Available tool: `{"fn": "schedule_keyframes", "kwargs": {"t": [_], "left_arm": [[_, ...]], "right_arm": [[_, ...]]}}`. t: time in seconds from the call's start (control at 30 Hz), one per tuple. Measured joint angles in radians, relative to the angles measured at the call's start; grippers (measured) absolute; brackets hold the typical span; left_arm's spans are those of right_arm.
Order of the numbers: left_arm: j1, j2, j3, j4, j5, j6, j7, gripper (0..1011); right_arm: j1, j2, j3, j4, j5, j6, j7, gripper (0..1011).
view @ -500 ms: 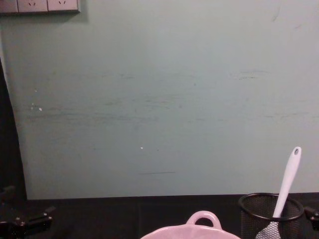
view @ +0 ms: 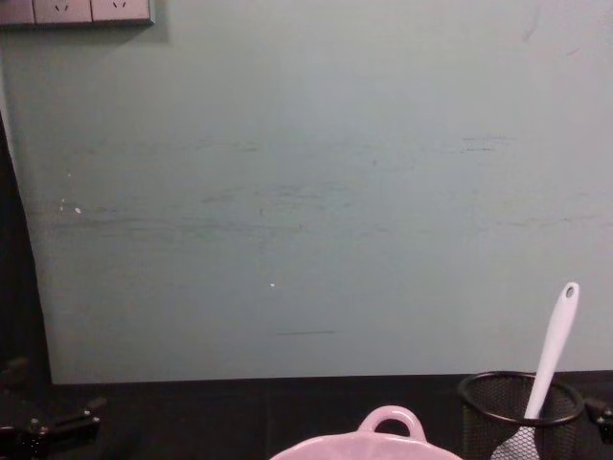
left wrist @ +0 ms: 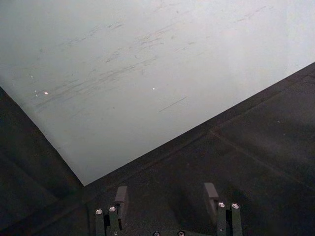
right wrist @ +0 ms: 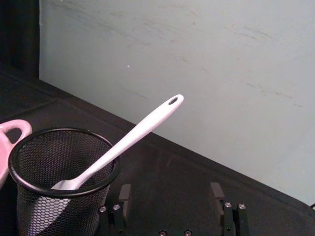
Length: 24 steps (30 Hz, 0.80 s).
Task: Use the one hand to pick up the spoon and stir the clear water in the bowl.
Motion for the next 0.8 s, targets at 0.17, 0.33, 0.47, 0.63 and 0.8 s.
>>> {"fn": "schedule_keyframes", "kwargs": {"t": [0.17, 0.33, 0.47, 0.63, 0.8], "left_arm": [[0.0, 0.0, 0.0, 0.0, 0.0, 0.0, 0.0, 1005], [0.0, 0.0, 0.0, 0.0, 0.0, 0.0, 0.0, 1005], [0.0, 0.0, 0.0, 0.0, 0.0, 0.0, 0.0, 1005], [0.0, 0.0, 0.0, 0.0, 0.0, 0.0, 0.0, 1005], [0.0, 0.0, 0.0, 0.0, 0.0, 0.0, 0.0, 1005]], "right_arm": [[0.0, 0.0, 0.0, 0.0, 0.0, 0.0, 0.0, 1002], [0.0, 0.0, 0.0, 0.0, 0.0, 0.0, 0.0, 1002], [0.0, 0.0, 0.0, 0.0, 0.0, 0.0, 0.0, 1002], [0.0, 0.0, 0.0, 0.0, 0.0, 0.0, 0.0, 1002], [0.0, 0.0, 0.0, 0.0, 0.0, 0.0, 0.0, 1002]]}}
